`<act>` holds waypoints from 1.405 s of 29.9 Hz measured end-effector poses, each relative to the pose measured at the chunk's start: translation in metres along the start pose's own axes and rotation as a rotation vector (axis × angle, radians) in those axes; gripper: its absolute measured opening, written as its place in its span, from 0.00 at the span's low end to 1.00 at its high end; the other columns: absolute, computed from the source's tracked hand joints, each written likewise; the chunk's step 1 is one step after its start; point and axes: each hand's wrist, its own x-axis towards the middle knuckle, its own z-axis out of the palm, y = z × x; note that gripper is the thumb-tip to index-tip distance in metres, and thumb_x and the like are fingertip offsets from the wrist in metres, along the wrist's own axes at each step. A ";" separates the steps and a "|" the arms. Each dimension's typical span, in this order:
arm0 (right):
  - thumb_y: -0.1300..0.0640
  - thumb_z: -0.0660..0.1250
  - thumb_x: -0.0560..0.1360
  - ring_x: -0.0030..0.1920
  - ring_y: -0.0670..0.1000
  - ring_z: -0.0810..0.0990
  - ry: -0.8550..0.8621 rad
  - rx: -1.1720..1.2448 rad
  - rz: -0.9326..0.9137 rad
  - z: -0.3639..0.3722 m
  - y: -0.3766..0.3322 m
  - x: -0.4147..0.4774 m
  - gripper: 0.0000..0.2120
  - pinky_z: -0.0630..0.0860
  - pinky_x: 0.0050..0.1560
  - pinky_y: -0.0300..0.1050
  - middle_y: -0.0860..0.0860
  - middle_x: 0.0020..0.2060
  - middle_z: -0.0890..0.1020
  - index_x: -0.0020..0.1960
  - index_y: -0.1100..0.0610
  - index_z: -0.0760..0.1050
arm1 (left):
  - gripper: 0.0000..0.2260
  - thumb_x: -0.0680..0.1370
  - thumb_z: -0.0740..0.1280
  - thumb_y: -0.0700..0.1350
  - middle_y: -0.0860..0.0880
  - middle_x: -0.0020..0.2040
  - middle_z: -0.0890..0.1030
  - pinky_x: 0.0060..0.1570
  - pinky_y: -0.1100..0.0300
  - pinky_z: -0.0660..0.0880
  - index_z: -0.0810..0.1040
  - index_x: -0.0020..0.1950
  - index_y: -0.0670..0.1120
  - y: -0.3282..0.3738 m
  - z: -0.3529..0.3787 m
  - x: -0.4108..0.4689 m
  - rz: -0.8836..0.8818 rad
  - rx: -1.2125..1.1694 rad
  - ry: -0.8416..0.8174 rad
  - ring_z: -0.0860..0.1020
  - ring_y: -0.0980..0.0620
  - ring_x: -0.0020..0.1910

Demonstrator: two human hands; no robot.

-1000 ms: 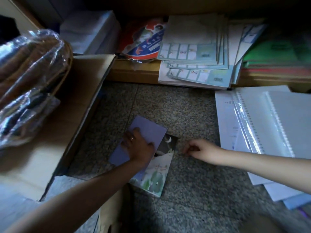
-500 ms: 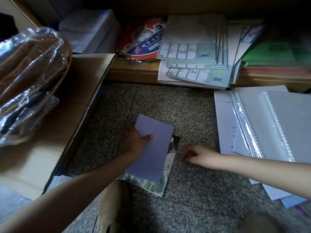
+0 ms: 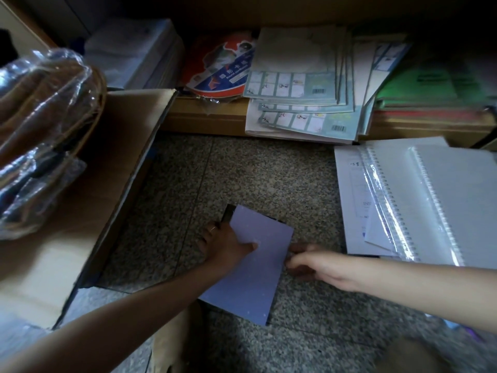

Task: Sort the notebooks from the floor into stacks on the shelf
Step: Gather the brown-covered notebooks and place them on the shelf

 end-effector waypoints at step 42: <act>0.59 0.67 0.75 0.54 0.43 0.79 0.465 0.230 -1.396 -0.030 -0.260 -0.120 0.16 0.75 0.51 0.36 0.52 0.56 0.78 0.60 0.54 0.68 | 0.11 0.73 0.65 0.48 0.44 0.42 0.69 0.38 0.56 0.68 0.63 0.39 0.49 0.254 -0.284 -0.087 1.069 -0.778 0.701 0.69 0.51 0.38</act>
